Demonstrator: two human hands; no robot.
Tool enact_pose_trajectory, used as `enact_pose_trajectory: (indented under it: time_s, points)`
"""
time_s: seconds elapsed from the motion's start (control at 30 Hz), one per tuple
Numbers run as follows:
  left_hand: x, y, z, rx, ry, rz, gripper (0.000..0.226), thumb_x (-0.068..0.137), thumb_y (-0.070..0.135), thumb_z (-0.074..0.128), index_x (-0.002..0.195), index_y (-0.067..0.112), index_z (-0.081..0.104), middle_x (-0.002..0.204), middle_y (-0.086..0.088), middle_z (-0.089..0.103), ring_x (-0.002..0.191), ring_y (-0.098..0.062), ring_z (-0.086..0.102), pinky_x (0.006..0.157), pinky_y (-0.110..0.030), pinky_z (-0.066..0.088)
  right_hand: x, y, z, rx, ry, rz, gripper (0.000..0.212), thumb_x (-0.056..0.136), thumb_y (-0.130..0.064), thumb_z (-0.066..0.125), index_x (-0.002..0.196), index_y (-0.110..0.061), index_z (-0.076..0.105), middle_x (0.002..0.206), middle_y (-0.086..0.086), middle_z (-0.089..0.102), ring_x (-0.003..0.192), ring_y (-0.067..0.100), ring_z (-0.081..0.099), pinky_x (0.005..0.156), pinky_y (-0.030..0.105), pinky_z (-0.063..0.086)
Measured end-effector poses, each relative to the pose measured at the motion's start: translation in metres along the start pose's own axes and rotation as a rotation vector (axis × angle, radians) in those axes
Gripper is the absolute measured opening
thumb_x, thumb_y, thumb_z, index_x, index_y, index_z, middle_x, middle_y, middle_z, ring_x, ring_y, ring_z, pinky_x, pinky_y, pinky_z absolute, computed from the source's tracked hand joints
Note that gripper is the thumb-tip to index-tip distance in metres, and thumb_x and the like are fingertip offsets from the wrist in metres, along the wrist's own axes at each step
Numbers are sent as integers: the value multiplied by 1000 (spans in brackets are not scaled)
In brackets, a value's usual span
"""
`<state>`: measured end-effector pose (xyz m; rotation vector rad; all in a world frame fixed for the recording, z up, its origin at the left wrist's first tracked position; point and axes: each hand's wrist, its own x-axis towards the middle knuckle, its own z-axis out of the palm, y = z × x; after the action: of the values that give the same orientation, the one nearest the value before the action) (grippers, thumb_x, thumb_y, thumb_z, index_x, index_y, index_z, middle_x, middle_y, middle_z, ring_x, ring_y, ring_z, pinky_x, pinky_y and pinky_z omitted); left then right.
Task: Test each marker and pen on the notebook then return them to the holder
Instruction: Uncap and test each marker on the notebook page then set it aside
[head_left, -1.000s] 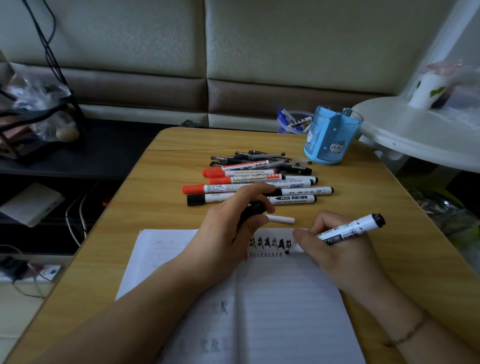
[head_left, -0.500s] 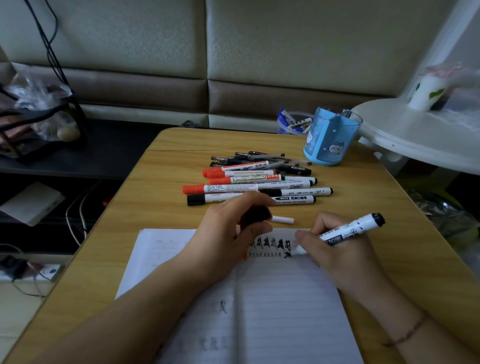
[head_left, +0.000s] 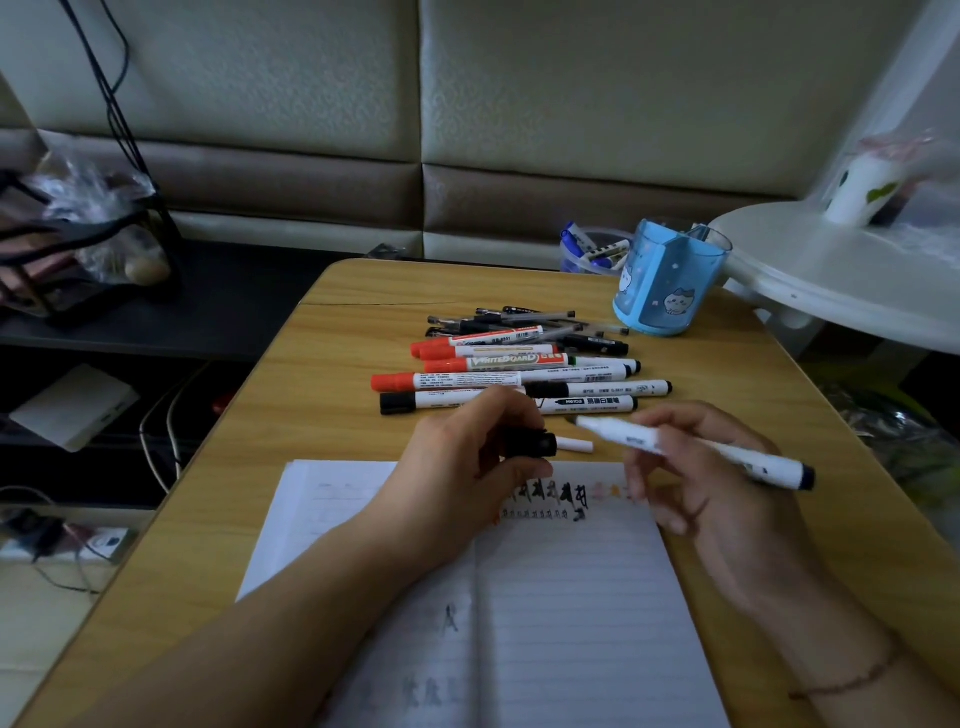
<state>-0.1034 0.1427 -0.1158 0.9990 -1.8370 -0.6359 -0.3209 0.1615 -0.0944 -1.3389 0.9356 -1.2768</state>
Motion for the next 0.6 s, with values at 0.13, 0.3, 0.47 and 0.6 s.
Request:
enact_pose_trajectory:
  time_s: [0.13, 0.3, 0.47, 0.6]
  points:
    - [0, 1, 0, 26, 26, 19, 23, 82, 27, 71, 102, 30, 60, 85, 18, 67, 71, -11, 61, 62, -21, 48, 0, 1, 0, 36, 11, -35, 23, 74, -20, 52, 81, -16, 74, 70, 18, 66, 52, 28, 54, 40, 23, 29]
    - [0, 2, 0, 28, 27, 39, 21, 85, 27, 68, 105, 23, 62, 87, 21, 64, 69, -16, 58, 63, -31, 48, -1, 0, 2, 1, 30, -40, 15, 74, -20, 54, 74, -19, 69, 68, 19, 67, 49, 27, 55, 40, 21, 30]
    - [1, 3, -2, 37, -12, 104, 18, 90, 25, 66, 106, 16, 66, 91, 17, 65, 83, -5, 63, 70, -25, 51, -2, -3, 3, -30, -18, -38, 18, 71, -33, 61, 78, -21, 73, 70, 20, 70, 48, 26, 58, 39, 21, 34]
    - [1, 7, -1, 75, -78, 187, 18, 92, 29, 60, 103, 15, 64, 86, 18, 60, 74, 8, 54, 65, -11, 40, -4, -5, 6, -66, -42, -25, 34, 66, -50, 75, 83, -20, 74, 74, 18, 72, 49, 25, 60, 40, 22, 35]
